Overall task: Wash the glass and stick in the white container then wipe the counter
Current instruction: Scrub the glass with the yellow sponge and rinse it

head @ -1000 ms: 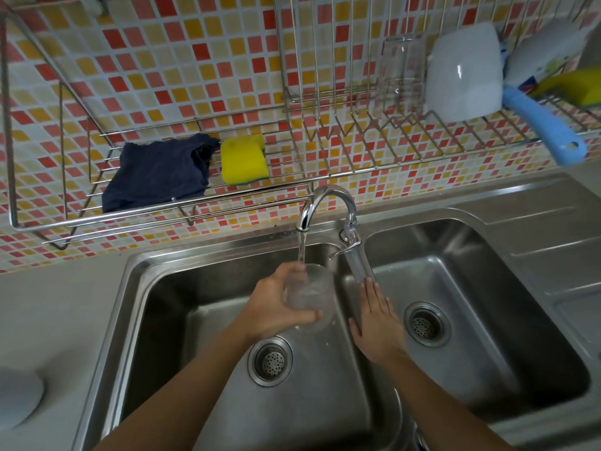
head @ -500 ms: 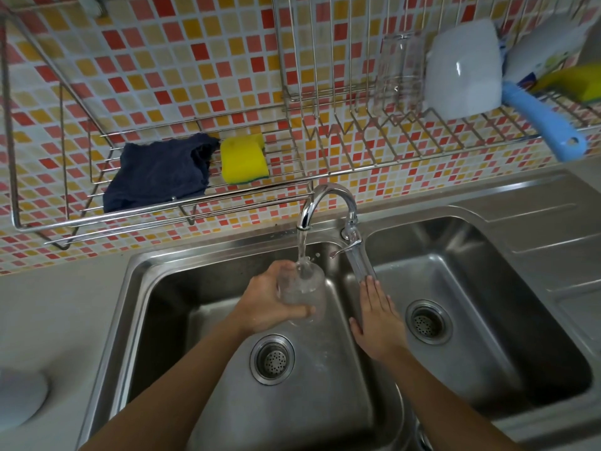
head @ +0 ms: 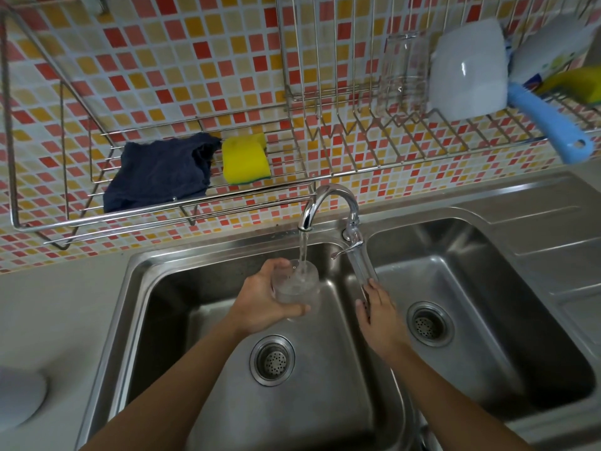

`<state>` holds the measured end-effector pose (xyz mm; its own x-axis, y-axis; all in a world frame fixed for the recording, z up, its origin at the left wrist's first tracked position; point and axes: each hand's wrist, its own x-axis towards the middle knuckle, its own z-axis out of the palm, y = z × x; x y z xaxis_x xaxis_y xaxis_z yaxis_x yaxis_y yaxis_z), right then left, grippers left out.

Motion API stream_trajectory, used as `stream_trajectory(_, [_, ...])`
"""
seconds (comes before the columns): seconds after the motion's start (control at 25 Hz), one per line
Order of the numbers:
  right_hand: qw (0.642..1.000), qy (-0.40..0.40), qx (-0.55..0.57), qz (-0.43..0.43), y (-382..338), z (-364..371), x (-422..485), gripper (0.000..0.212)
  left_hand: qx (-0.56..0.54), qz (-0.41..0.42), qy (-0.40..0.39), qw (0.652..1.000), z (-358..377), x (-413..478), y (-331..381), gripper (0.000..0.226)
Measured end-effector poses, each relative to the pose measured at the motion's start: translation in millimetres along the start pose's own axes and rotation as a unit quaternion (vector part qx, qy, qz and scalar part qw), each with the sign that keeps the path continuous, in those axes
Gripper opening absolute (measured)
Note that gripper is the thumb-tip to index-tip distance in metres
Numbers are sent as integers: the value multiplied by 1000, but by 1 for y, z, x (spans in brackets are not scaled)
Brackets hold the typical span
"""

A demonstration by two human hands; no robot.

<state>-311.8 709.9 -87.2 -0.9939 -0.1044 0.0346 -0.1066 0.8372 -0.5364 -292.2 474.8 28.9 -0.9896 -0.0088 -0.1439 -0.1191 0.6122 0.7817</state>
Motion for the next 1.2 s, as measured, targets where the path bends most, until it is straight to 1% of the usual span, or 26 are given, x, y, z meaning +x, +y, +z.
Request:
stream_trajectory(0.08, [997, 57, 49, 3, -4, -9, 17, 37, 0, -4, 1, 1000, -2, 1, -1, 82])
stream_trajectory(0.12, [996, 69, 50, -13, -5, -13, 29, 36, -2, -4, -2, 1000, -3, 1, -2, 82])
stream_trajectory(0.2, [995, 74, 27, -66, -11, -21, 54, 40, -2, 1, -8, 1000, -3, 2, -3, 82])
stream_trajectory(0.28, [990, 35, -40, -127, -22, -29, 74, 49, -3, -1, -5, 1000, -2, 3, -4, 81])
stream_trajectory(0.36, [976, -31, -121, -179, -32, -31, 91, 60, -12, -5, 0, 1000, -3, 3, -5, 79])
stream_trajectory(0.4, [967, -65, -155, -190, -34, -29, 98, 63, -14, -4, 0, 1000, -3, 2, -5, 79])
stream_trajectory(0.44, [960, -91, -183, -190, -36, -25, 103, 64, -12, -2, 1, 1000, -3, 2, -5, 80])
stream_trajectory(0.48, [956, -106, -201, -187, -37, -23, 108, 60, -10, -1, 3, 1000, -3, 2, -4, 81])
stream_trajectory(0.52, [956, -113, -203, -182, -39, -21, 112, 50, -12, -2, 6, 1000, -3, 3, -4, 82])
stream_trajectory(0.6, [973, -94, -150, -149, -45, -22, 117, 26, -23, -3, 11, 1000, -4, 4, 0, 81])
stream_trajectory(0.64, [984, -66, -109, -125, -47, -24, 117, 22, -25, -1, 13, 1000, -4, 4, 2, 81])
stream_trajectory(0.76, [999, 11, 20, -37, -44, -36, 114, 27, -33, 0, 10, 999, -3, 6, 4, 81])
stream_trajectory(0.88, [979, 55, 192, 36, -43, -43, 107, 28, -54, -5, 8, 998, 3, 5, 3, 78])
stream_trajectory(0.92, [972, 68, 217, 53, -44, -40, 104, 27, -71, -10, 9, 997, 6, 4, 1, 78])
stream_trajectory(0.96, [971, 71, 218, 66, -44, -36, 97, 29, -95, -16, 14, 995, 9, 1, -1, 78])
stream_trajectory(1.0, [979, 60, 182, 75, -42, -29, 87, 37, -123, -22, 19, 992, 13, -1, -4, 77])
stream_trajectory(1.08, [997, 3, 23, 78, -29, -11, 58, 57, -171, -34, 23, 984, 21, -7, -12, 77])
stream_trajectory(1.12, [996, -12, -54, 63, -21, -5, 40, 61, -172, -40, 23, 984, 24, -9, -17, 78])
stream_trajectory(1.2, [988, -39, -147, 33, -7, 1, 9, 69, -106, -53, 11, 993, 29, -9, -26, 80])
